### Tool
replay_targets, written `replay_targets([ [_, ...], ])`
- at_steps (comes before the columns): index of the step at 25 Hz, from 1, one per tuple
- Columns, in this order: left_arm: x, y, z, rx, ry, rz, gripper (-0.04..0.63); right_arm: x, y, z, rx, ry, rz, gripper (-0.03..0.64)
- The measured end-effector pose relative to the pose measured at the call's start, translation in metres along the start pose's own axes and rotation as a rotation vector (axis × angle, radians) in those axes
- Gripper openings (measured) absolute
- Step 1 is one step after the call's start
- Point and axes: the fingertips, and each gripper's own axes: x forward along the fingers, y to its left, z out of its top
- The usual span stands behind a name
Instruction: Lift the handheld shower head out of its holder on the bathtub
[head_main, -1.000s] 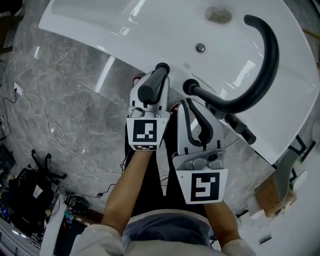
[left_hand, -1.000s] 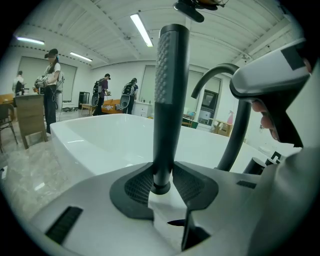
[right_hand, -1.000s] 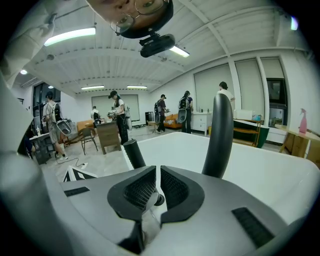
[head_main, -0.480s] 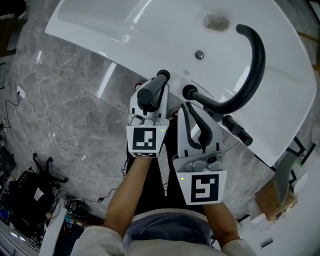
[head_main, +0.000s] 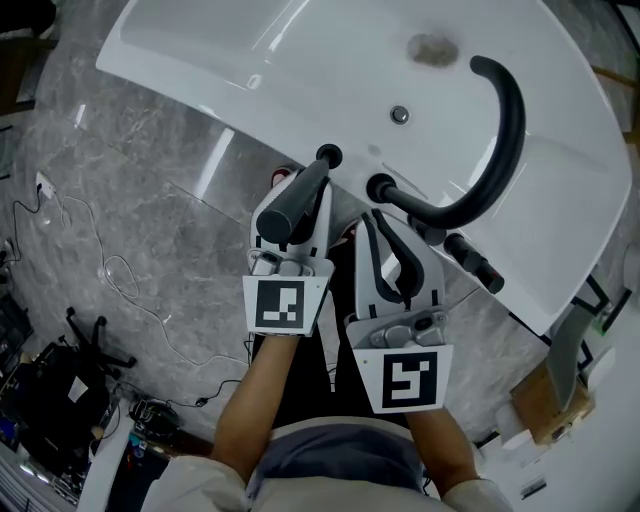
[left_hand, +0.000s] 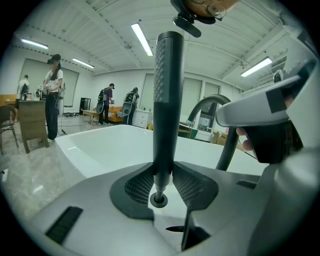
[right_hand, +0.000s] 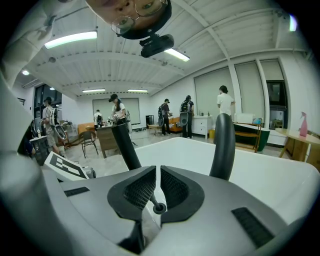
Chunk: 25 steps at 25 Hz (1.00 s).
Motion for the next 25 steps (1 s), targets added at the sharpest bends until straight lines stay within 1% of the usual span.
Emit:
replay_targets([
  [7, -0.018, -0.006, 0.026, -0.002, -0.006, -0.019, 0.124, -0.008, -0.001, 0.023, -0.005, -0.018, 0.002, 0.023],
  [9, -0.024, -0.009, 0.032, 0.000, 0.011, -0.029, 0.124, -0.013, 0.000, 0.031, -0.012, -0.015, 0.010, 0.023],
  [12, -0.033, -0.012, 0.038, 0.002, 0.047, -0.046, 0.124, -0.020, 0.004, 0.047, -0.064, -0.027, 0.041, 0.023],
  [13, -0.034, -0.011, 0.045, 0.002, 0.030, -0.048, 0.124, -0.020, 0.005, 0.053, -0.075, -0.033, 0.051, 0.023],
  [14, -0.035, -0.009, 0.054, 0.004, -0.004, -0.048, 0.124, -0.021, 0.006, 0.059, -0.079, -0.037, 0.059, 0.023],
  [16, -0.040, -0.004, 0.068, 0.029, -0.065, -0.046, 0.124, -0.025, 0.007, 0.069, -0.081, -0.050, 0.070, 0.023],
  [20, -0.047, -0.008, 0.084, 0.045, -0.069, -0.054, 0.124, -0.037, 0.001, 0.084, -0.077, -0.061, 0.095, 0.023],
  [23, -0.050, -0.013, 0.097, 0.046, -0.074, -0.066, 0.124, -0.045, -0.006, 0.096, -0.102, -0.053, 0.097, 0.023],
  [25, -0.053, -0.016, 0.107, 0.048, -0.077, -0.074, 0.124, -0.049, -0.011, 0.104, -0.100, -0.053, 0.093, 0.023],
])
